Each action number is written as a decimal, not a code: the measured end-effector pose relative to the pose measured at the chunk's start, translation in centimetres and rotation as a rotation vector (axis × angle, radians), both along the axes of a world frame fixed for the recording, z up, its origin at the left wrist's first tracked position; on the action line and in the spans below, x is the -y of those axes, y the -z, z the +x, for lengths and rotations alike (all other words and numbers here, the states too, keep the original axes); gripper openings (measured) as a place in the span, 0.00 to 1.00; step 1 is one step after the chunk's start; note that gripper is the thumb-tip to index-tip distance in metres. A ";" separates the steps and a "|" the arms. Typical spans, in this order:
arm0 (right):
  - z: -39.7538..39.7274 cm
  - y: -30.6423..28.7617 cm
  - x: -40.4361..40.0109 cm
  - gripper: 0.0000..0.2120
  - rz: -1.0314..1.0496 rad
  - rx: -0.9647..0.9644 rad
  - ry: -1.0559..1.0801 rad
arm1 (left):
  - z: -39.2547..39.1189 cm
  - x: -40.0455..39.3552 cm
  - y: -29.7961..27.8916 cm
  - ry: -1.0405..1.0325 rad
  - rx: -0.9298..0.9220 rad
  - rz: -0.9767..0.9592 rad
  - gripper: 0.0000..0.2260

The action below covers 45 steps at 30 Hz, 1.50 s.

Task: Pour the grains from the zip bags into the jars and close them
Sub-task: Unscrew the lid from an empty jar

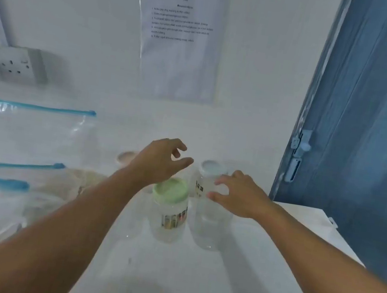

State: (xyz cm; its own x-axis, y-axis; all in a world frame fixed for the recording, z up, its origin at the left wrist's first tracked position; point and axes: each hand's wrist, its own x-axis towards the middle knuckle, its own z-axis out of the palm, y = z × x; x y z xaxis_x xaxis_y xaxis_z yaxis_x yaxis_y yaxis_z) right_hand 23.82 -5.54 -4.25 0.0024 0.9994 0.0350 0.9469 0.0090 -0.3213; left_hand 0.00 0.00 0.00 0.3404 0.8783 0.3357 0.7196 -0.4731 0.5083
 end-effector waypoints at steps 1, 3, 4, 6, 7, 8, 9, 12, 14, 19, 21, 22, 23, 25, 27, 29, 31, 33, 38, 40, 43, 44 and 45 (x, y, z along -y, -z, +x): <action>-0.3 1.1 0.6 0.30 -0.063 0.041 0.006 | 0.0 0.3 0.8 0.006 0.007 -0.011 0.20; -0.8 3.2 1.2 0.33 -0.125 0.085 0.024 | 0.0 1.0 2.3 0.024 -0.004 -0.019 0.18; -1.0 4.2 1.7 0.33 -0.142 0.051 0.035 | 0.1 1.5 3.0 0.039 -0.003 -0.044 0.17; -1.3 5.3 2.1 0.33 -0.126 -0.032 0.063 | 0.2 2.2 4.0 0.065 0.003 -0.054 0.17; -1.3 5.6 2.4 0.33 -0.117 -0.069 0.070 | 0.2 2.6 4.4 0.071 0.003 -0.051 0.17; -1.3 5.8 2.8 0.33 -0.108 -0.100 0.066 | 0.3 3.1 4.7 0.076 0.007 -0.045 0.17; -1.3 6.1 3.3 0.32 -0.107 -0.125 0.065 | 0.4 3.8 5.1 0.076 0.016 -0.042 0.17; -0.9 7.1 5.2 0.31 -0.108 -0.213 0.034 | 0.9 7.0 6.5 0.117 0.110 -0.049 0.20; -0.6 7.6 6.8 0.30 -0.103 -0.276 -0.002 | 0.9 9.7 8.4 0.142 0.154 -0.116 0.24; -0.2 8.6 10.2 0.27 -0.082 -0.400 -0.121 | 1.0 14.5 15.1 0.067 0.175 -0.328 0.56; -0.2 8.7 11.1 0.27 -0.101 -0.439 -0.172 | 1.5 15.1 16.6 0.043 0.293 -0.448 0.65; -0.2 8.8 11.5 0.27 -0.102 -0.447 -0.192 | 1.9 15.1 17.0 0.046 0.350 -0.488 0.66; -0.3 8.9 11.7 0.28 -0.099 -0.450 -0.207 | 2.3 15.0 17.4 0.055 0.391 -0.499 0.66; -0.4 8.8 11.9 0.32 -0.089 -0.445 -0.222 | 3.0 15.0 17.9 0.054 0.431 -0.474 0.62; -0.5 8.3 11.7 0.41 -0.099 -0.426 -0.206 | 3.6 14.8 18.1 0.029 0.442 -0.438 0.57; -0.6 7.6 11.2 0.50 -0.139 -0.367 -0.175 | 4.0 14.9 18.3 0.003 0.453 -0.413 0.52; -0.8 6.9 10.6 0.54 -0.166 -0.258 -0.164 | 4.1 14.8 18.5 -0.020 0.462 -0.400 0.50; -1.2 6.6 10.2 0.54 -0.164 -0.175 -0.166 | 4.0 14.7 18.7 -0.032 0.472 -0.400 0.48; -1.0 6.3 9.3 0.47 -0.101 -0.056 -0.224 | 3.8 14.0 18.5 -0.012 0.450 -0.422 0.48; -0.5 6.0 9.1 0.46 -0.137 -0.071 -0.271 | 3.7 13.8 18.2 0.014 0.432 -0.433 0.47; 0.2 5.3 8.8 0.48 -0.232 -0.044 -0.349 | 3.4 13.6 18.1 0.051 0.405 -0.456 0.47; 0.2 5.0 8.7 0.49 -0.260 -0.016 -0.364 | 3.4 13.6 18.1 0.052 0.402 -0.459 0.47; 0.0 4.7 8.5 0.50 -0.281 0.008 -0.363 | 3.4 13.6 18.1 0.051 0.401 -0.460 0.47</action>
